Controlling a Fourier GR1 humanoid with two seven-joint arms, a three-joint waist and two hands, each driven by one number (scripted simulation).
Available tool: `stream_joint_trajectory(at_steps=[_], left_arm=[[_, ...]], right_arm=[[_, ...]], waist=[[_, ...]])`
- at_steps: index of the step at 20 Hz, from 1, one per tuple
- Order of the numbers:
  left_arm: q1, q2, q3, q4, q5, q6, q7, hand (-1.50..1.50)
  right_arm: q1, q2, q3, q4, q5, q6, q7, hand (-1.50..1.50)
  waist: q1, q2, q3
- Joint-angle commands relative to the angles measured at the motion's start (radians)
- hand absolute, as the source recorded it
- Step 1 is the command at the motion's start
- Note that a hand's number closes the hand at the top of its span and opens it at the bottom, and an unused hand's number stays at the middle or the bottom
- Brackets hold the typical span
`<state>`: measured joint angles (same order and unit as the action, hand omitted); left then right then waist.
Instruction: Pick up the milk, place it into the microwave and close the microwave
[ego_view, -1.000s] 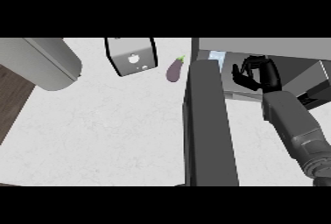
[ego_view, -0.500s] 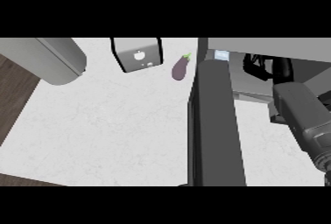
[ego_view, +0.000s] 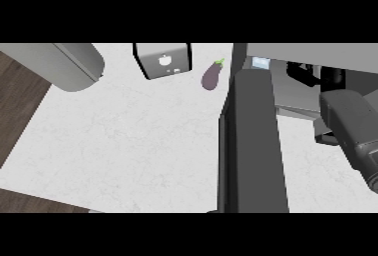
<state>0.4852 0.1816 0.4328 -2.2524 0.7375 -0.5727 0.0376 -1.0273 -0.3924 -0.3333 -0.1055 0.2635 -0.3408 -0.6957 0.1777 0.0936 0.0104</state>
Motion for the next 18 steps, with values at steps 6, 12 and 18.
stream_joint_trajectory(at_steps=[6,12,18], left_arm=[[-0.032,0.020,-0.001,0.021,-0.009,0.001,0.009,-1.50],[-0.049,0.025,0.012,0.028,-0.048,0.010,0.006,-1.50],[-0.061,0.040,0.012,0.031,-0.044,0.007,0.014,-1.50]], right_arm=[[-0.018,-0.030,-0.005,0.008,0.003,-0.010,0.012,1.50],[-0.015,-0.044,-0.011,0.007,0.001,-0.010,-0.003,1.50],[-0.025,-0.053,-0.013,0.014,0.002,-0.001,0.009,1.50]], waist=[[0.022,0.013,0.001],[0.027,0.018,0.003],[0.039,0.021,0.003]])
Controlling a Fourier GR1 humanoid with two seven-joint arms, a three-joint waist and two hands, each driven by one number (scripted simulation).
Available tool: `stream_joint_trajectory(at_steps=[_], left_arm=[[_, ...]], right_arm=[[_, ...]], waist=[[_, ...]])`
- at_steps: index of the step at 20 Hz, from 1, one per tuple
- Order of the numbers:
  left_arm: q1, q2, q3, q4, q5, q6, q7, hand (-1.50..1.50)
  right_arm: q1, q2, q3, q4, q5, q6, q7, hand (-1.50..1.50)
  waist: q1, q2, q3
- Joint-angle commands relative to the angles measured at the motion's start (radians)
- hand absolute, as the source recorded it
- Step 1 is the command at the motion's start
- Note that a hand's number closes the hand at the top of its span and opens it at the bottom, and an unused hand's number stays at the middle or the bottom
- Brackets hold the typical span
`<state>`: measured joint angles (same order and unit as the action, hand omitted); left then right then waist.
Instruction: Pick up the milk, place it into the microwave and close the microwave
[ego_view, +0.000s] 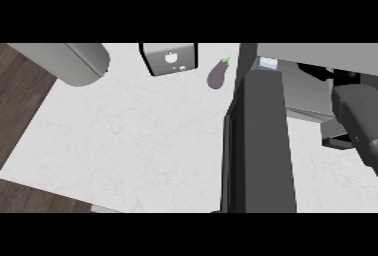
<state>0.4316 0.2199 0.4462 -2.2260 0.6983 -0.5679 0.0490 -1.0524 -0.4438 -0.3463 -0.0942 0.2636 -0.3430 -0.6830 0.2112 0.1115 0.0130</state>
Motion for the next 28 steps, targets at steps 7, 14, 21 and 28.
stream_joint_trajectory(at_steps=[7,14,21,28], left_arm=[[-0.023,0.016,-0.009,0.017,-0.027,-0.011,0.007,-1.50],[-0.057,0.017,-0.024,0.048,-0.046,-0.001,0.014,-1.50],[-0.074,0.018,-0.040,0.082,-0.063,0.000,0.024,-1.50],[-0.076,0.001,-0.082,0.070,-0.090,0.000,0.039,-1.50]], right_arm=[[-0.047,0.075,-0.014,-0.011,-0.019,0.099,-0.041,-1.50],[-0.112,0.142,0.053,0.037,0.053,0.020,0.095,-1.50],[-0.168,0.234,0.045,0.024,0.048,-0.078,0.139,-1.50],[-0.195,0.222,0.024,0.000,0.039,-0.054,0.117,-1.50]], waist=[[0.017,-0.010,-0.001],[0.020,-0.013,-0.009],[-0.003,-0.025,-0.010],[-0.037,-0.034,-0.007]])
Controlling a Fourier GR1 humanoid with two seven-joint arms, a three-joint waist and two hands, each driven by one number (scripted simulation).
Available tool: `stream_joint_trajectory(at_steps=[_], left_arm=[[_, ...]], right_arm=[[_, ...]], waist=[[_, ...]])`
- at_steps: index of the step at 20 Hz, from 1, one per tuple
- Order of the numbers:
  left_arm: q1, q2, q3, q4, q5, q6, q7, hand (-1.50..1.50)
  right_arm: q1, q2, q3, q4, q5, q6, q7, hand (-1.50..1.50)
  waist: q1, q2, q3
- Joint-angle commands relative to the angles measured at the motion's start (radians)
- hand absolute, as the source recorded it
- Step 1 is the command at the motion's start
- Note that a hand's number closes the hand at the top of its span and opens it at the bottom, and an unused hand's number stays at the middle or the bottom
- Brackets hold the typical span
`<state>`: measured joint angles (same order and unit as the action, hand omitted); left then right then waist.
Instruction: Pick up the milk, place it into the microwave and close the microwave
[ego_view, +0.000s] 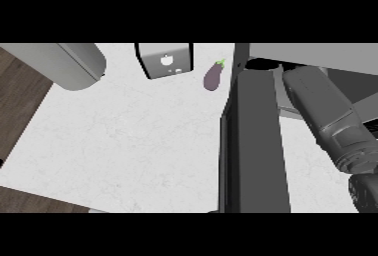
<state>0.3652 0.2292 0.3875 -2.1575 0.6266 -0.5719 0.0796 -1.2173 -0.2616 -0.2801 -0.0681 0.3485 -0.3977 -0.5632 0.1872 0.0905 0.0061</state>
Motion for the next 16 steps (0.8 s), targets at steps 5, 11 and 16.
stream_joint_trajectory(at_steps=[5,11,16], left_arm=[[0.028,-0.017,-0.021,0.026,-0.022,-0.034,-0.008,-1.50],[0.052,-0.086,-0.085,0.033,-0.112,-0.045,-0.026,-1.50],[0.051,-0.117,-0.127,0.037,-0.150,-0.075,-0.054,-1.50]], right_arm=[[0.008,0.023,-0.085,-0.043,-0.075,-0.058,-0.032,-1.50],[0.057,0.029,-0.057,-0.025,-0.044,-0.015,-0.065,-1.50],[0.117,-0.028,-0.086,-0.032,-0.076,0.123,-0.123,-1.50]], waist=[[-0.029,-0.026,-0.002],[-0.068,-0.041,-0.003],[-0.096,-0.051,-0.003]])
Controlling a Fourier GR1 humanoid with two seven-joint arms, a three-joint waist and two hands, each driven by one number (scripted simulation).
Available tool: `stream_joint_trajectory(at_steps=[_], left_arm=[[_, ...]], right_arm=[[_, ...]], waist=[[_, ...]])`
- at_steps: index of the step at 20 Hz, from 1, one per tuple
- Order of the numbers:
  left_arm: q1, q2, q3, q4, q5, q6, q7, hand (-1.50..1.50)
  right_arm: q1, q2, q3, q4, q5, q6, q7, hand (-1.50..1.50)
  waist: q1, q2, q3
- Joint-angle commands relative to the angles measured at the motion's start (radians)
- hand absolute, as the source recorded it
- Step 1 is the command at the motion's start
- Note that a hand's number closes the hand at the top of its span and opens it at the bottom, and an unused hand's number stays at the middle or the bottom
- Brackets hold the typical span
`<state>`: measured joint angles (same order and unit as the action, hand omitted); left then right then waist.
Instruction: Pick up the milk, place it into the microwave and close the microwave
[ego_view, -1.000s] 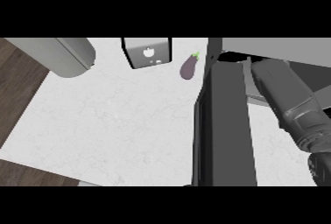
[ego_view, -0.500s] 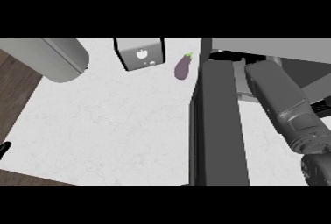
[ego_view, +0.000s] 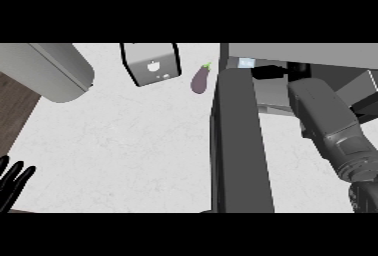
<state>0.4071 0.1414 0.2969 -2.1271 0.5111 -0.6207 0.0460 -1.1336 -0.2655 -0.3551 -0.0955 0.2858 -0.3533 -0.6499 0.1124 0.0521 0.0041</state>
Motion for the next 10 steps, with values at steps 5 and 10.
stream_joint_trajectory(at_steps=[5,10], left_arm=[[-0.001,-0.031,-0.119,0.017,-0.051,-0.090,-0.015,-1.50],[0.024,-0.027,-0.194,0.095,-0.117,-0.183,-0.021,-1.50]], right_arm=[[0.080,-0.003,-0.059,-0.004,-0.071,0.254,-0.091,-1.50],[0.123,0.013,-0.086,-0.010,-0.112,0.447,-0.145,-1.50]], waist=[[-0.046,-0.019,0.000],[-0.067,-0.031,-0.002]])
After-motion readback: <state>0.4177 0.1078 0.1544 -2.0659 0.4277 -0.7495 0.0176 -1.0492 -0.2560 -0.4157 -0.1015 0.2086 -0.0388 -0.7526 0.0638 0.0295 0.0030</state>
